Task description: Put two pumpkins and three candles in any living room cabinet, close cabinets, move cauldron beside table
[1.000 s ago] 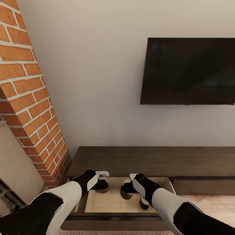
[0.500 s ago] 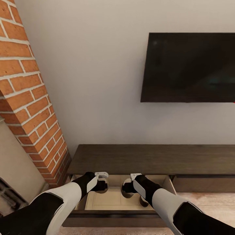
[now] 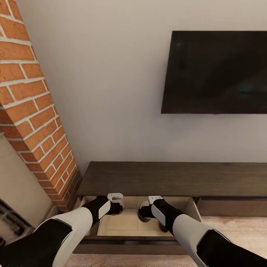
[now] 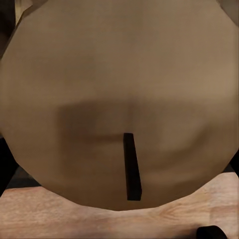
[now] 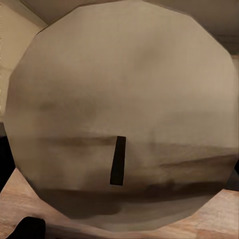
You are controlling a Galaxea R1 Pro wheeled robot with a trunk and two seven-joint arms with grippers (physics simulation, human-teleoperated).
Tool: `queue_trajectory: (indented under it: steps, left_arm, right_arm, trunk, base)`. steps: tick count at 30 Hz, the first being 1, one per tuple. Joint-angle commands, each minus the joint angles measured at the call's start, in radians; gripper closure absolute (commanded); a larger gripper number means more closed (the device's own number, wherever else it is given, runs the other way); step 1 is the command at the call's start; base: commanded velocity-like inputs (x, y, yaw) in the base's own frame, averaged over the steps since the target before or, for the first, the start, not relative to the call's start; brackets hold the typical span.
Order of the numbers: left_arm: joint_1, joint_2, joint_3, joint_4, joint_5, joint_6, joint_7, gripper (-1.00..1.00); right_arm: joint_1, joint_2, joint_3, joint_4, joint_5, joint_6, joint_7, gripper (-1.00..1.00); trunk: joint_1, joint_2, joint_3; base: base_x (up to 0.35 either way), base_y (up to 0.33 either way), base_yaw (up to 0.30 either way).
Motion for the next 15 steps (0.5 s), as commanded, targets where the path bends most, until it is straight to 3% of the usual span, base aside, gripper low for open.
queue_trajectory:
  steps: [1,11,15]
  left_arm:
    - [0.0,0.0,-0.007,-0.001,0.01,0.005,0.005,1.0]
    - [0.0,0.0,-0.007,-0.001,0.01,0.002,0.002,1.0]
    - [0.0,0.0,-0.007,-0.002,0.01,-0.044,-0.015,1.0]
  right_arm:
    - [-0.001,0.0,0.004,-0.002,-0.007,0.004,-0.007,1.0]
    - [-0.001,0.0,0.004,-0.002,-0.007,0.003,-0.007,1.0]
    - [-0.001,0.0,0.004,-0.002,-0.007,0.003,-0.007,1.0]
  trunk:
    - [0.0,-0.001,-0.003]
    - [0.0,-0.001,-0.018]
    - [0.0,-0.001,-0.024]
  base:
    - [0.0,0.0,0.11]
    - [0.0,0.0,0.133]
    - [0.0,0.0,0.139]
